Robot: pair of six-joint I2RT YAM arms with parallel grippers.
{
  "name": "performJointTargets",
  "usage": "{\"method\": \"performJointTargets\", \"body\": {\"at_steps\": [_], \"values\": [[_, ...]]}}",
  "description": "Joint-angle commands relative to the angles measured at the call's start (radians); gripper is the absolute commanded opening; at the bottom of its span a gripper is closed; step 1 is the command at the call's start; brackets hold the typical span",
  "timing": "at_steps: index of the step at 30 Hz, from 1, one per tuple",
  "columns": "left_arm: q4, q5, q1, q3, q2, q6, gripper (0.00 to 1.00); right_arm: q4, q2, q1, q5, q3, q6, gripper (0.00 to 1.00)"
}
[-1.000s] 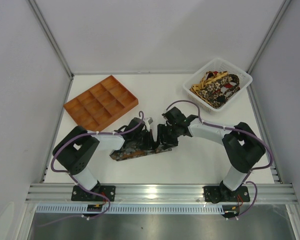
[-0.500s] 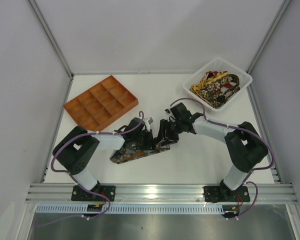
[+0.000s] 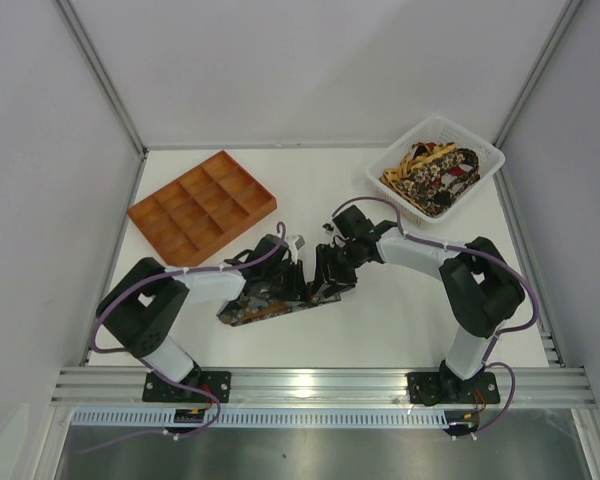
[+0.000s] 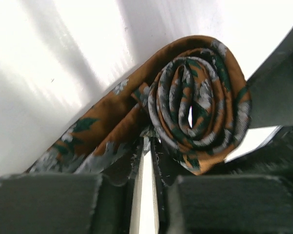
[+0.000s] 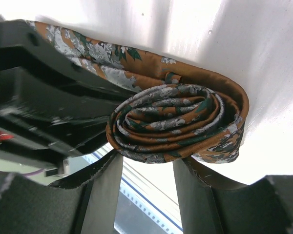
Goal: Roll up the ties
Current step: Roll the tie
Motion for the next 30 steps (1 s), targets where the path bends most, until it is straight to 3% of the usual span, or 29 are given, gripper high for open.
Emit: {"method": "performJointTargets", "body": {"at_steps": [1, 6, 15, 30], "values": [[-0.07, -0.048, 0.0, -0.007, -0.088, 0.033, 0.17, -0.045, 0.016, 0.009, 0.033, 0.039, -0.038, 0.51], [-0.1, -0.06, 0.0, -0.022, -0.178, 0.036, 0.24, -0.033, 0.02, 0.012, 0.032, 0.047, -0.036, 0.52], [-0.122, -0.088, 0.001, -0.01, -0.304, 0.015, 0.07, -0.039, 0.016, 0.022, 0.058, 0.068, -0.038, 0.51], [-0.071, -0.048, 0.027, 0.105, -0.134, 0.024, 0.03, -0.047, 0.014, 0.04, 0.052, 0.087, -0.044, 0.51]]}}
